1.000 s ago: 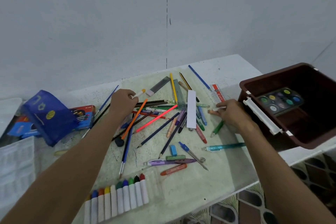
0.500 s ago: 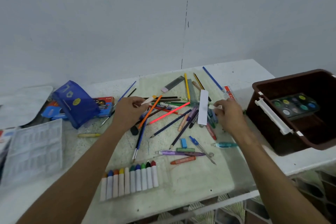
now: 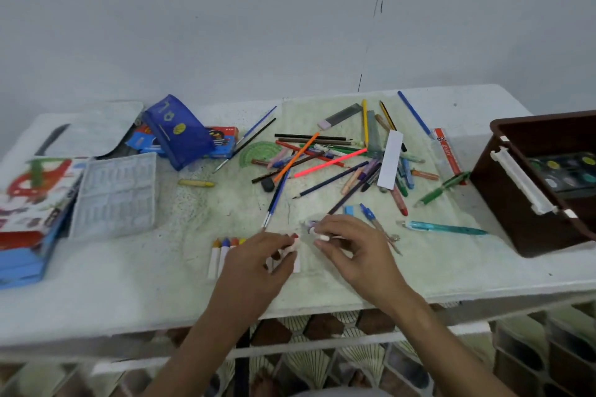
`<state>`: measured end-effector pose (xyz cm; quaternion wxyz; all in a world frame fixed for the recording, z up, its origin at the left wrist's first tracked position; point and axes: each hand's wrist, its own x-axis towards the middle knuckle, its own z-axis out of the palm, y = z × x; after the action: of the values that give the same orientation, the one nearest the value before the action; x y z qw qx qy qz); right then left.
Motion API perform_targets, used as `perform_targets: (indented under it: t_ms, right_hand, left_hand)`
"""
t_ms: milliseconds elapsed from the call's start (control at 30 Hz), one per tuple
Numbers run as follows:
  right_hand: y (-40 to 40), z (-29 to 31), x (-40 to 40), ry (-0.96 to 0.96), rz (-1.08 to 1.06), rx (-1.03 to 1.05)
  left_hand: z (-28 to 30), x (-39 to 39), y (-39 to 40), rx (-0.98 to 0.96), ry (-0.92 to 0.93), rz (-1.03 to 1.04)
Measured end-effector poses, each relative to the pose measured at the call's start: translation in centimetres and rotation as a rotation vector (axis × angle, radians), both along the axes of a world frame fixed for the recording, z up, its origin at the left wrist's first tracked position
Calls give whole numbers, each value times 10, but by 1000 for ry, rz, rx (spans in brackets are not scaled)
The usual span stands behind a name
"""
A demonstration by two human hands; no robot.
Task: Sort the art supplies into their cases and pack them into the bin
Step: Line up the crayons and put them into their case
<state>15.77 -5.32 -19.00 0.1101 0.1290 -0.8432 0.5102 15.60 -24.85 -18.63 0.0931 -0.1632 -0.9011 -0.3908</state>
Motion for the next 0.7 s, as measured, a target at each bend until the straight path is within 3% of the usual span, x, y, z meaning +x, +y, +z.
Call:
perform_targets:
  t_ms: [367,700]
  right_hand:
    - [-2,-20,18,58,31,261]
    - [3,-17,18,-8,134,380]
  left_hand:
    - [-27,10,14,-316,259,-90]
    - [-28,5,6,-372,190,-176]
